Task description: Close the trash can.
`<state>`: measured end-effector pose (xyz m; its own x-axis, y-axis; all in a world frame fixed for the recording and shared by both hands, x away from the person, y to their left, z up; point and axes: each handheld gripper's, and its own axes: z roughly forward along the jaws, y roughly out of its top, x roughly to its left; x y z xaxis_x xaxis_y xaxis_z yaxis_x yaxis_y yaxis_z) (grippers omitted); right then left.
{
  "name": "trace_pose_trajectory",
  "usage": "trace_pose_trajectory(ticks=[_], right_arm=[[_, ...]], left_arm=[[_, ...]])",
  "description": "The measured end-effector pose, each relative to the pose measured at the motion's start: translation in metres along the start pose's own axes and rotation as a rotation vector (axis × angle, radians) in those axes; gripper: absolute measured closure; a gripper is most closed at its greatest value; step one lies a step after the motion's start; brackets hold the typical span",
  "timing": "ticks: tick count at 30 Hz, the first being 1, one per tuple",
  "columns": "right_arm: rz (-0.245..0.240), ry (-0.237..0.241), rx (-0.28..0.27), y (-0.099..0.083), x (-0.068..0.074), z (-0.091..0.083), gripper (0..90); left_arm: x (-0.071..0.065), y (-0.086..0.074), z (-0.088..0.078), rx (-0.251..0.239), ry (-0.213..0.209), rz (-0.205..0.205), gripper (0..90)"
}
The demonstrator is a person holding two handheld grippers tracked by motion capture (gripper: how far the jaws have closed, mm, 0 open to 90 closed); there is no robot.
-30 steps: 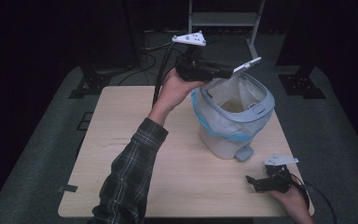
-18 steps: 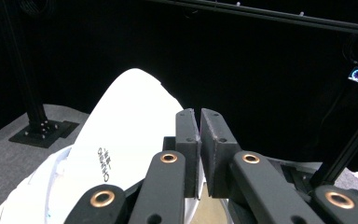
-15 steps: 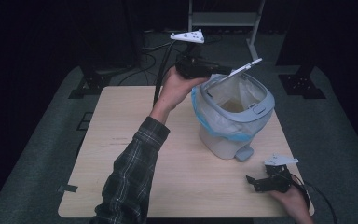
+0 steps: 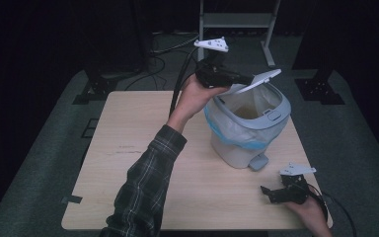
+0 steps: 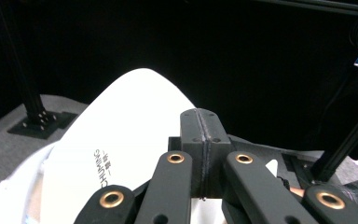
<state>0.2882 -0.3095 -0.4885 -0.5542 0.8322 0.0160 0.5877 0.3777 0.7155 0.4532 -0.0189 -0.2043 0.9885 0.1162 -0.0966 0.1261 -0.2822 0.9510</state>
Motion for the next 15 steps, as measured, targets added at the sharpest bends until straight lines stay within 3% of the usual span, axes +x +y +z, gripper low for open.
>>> trace_pose_trajectory(ticks=[8, 15], right_arm=[[0.000, 0.001, 0.000, 0.000, 0.000, 0.000, 1.7], [-0.002, 0.001, 0.000, 0.000, 0.000, 0.000, 1.7]], left_arm=[[0.002, -0.010, 0.013, 0.012, -0.008, -0.008, 90.0], [-0.003, -0.014, 0.031, 0.043, -0.005, 0.016, 90.0]])
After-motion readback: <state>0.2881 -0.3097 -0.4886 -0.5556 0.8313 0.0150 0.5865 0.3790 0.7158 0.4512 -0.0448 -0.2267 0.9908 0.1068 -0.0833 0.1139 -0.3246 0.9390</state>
